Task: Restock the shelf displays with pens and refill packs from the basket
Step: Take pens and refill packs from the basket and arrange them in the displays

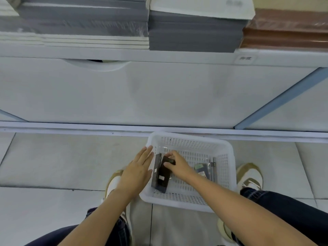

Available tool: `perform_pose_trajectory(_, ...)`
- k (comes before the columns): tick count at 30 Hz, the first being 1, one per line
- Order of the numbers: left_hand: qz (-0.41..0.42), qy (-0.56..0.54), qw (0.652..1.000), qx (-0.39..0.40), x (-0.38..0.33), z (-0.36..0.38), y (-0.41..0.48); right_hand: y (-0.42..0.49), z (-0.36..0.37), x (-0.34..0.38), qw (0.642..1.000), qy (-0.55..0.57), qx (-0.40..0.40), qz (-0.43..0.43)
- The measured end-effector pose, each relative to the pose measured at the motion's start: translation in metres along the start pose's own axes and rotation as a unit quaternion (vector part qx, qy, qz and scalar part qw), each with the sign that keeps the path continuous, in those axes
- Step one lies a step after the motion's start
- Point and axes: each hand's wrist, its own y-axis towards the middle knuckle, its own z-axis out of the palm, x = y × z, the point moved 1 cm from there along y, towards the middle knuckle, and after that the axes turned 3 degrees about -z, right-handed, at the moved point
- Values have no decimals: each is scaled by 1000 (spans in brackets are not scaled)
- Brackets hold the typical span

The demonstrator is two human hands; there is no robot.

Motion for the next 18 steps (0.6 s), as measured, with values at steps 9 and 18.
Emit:
perform_pose_trajectory(9, 17, -1, 1000, 3, 9, -2, -2, 12, -19, 0, 993, 34, -115, 22)
perform_pose_trajectory(18, 7, 15, 1000, 10, 14, 5, -3, 9, 24, -16, 984, -158, -77, -22)
